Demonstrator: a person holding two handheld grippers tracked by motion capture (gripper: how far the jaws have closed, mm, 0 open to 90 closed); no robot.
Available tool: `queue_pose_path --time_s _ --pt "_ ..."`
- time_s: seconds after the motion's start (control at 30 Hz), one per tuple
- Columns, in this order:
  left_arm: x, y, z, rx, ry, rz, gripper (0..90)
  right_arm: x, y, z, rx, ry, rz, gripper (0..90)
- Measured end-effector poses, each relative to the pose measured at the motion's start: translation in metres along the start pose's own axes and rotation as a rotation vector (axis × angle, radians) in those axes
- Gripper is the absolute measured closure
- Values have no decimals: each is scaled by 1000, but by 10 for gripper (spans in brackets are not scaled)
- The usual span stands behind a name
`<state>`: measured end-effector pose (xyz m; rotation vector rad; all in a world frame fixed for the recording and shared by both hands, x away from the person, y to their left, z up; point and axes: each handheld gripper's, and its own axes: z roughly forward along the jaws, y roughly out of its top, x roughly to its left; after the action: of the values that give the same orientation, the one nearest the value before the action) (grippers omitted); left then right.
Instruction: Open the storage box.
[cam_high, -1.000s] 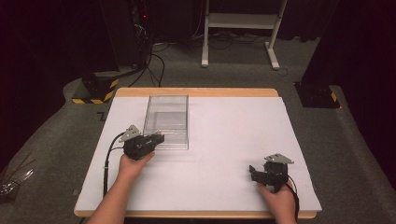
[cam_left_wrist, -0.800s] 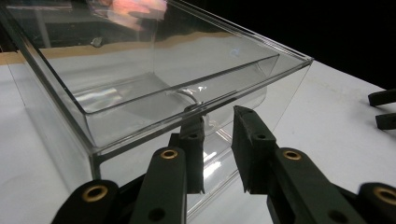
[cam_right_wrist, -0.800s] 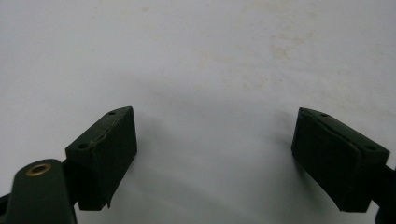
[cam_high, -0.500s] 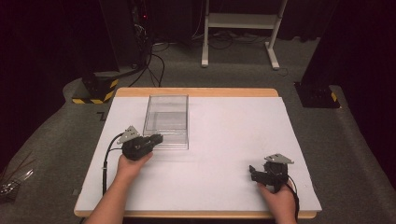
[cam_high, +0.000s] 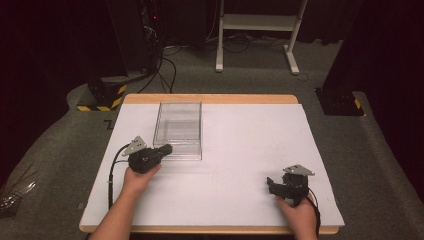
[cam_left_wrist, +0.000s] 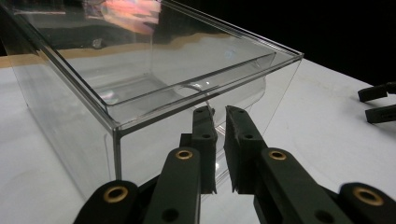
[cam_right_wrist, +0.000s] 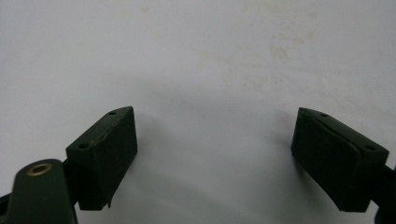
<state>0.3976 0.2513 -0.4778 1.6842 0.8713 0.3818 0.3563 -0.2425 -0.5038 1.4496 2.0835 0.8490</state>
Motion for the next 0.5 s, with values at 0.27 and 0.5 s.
queue_pose_path --time_s 0.27,0.5 --pt "0 -5 -9 -21 10 -20 880 0 0 0 0 0 0 146" --pt "1 -6 -15 -28 4 -23 900 0 0 0 -2 1 0 147"
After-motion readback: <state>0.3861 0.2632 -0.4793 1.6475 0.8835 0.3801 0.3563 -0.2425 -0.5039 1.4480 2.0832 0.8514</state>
